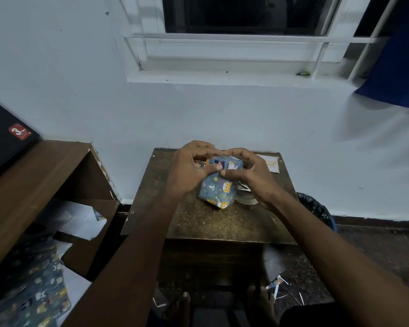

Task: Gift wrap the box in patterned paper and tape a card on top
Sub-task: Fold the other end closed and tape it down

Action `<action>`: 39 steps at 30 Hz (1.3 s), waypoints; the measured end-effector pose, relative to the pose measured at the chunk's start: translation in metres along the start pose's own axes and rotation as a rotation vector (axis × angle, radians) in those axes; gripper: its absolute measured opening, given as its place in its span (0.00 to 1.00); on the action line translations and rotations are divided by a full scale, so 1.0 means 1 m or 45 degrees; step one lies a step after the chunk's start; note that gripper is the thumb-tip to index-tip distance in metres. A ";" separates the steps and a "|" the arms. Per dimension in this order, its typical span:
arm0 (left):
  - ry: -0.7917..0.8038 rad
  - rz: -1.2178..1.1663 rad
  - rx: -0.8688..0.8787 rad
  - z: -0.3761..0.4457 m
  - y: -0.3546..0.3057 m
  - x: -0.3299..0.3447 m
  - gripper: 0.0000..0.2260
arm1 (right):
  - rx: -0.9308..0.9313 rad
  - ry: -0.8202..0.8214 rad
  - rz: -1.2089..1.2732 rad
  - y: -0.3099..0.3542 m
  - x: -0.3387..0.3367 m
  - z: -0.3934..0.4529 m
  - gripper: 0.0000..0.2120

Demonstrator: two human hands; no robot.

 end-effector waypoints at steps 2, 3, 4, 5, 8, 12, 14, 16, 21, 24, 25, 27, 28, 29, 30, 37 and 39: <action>-0.019 0.045 0.063 0.001 -0.002 0.000 0.14 | 0.001 -0.006 -0.028 0.001 0.000 0.000 0.21; -0.029 0.050 0.088 0.001 -0.002 0.000 0.12 | 0.003 -0.008 -0.044 0.001 -0.001 0.000 0.21; -0.045 0.060 0.108 0.000 -0.003 0.000 0.10 | 0.004 -0.007 -0.058 0.002 -0.001 0.000 0.21; -0.067 0.076 0.121 0.000 -0.004 0.000 0.08 | 0.007 -0.005 -0.068 0.002 -0.001 0.000 0.21; -0.106 0.148 0.148 -0.001 -0.009 0.000 0.05 | 0.012 -0.006 -0.081 0.003 -0.001 -0.001 0.20; -0.122 0.132 0.128 -0.001 -0.010 0.002 0.04 | 0.025 0.003 -0.108 0.004 -0.001 -0.001 0.20; -0.180 0.026 -0.006 0.001 -0.012 0.002 0.05 | 0.031 0.012 -0.116 0.004 -0.001 -0.001 0.21; -0.272 -0.080 -0.187 0.001 -0.012 0.000 0.05 | 0.033 0.016 -0.124 0.005 -0.001 -0.001 0.21; -0.416 -0.167 -0.473 0.001 0.003 -0.012 0.06 | 0.102 0.011 -0.084 0.003 -0.001 -0.001 0.21; -0.317 0.051 -0.507 -0.002 0.006 -0.015 0.06 | 0.165 -0.021 0.000 0.000 -0.001 0.001 0.21; -0.278 0.122 -0.494 -0.003 0.006 -0.014 0.06 | 0.182 -0.038 0.023 0.000 -0.002 0.001 0.21; -0.219 0.220 -0.475 -0.003 0.002 -0.012 0.08 | 0.213 -0.078 0.090 -0.001 -0.003 0.002 0.20; -0.201 0.240 -0.475 -0.003 0.002 -0.010 0.08 | 0.231 -0.102 0.140 -0.002 -0.004 0.002 0.19; -0.188 0.241 -0.485 -0.002 0.001 -0.009 0.08 | 0.253 -0.124 0.193 -0.002 -0.005 0.003 0.18; -0.182 0.238 -0.499 -0.002 0.002 -0.009 0.08 | 0.275 -0.146 0.242 -0.003 -0.006 0.004 0.16; -0.140 0.338 -0.499 -0.002 0.005 -0.015 0.09 | 0.442 -0.324 0.553 -0.004 -0.013 0.009 0.10; -0.033 0.424 -0.471 -0.002 0.008 -0.016 0.13 | 0.479 -0.347 0.599 -0.003 -0.014 0.008 0.14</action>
Point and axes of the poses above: each hand's wrist, its own z-axis towards the middle knuckle, its own x-axis out of the palm, y = z × x, the point moved 2 cm from there along z, towards the middle knuckle, and after that the axes turned 10 degrees about -z, right-handed, at the moved point
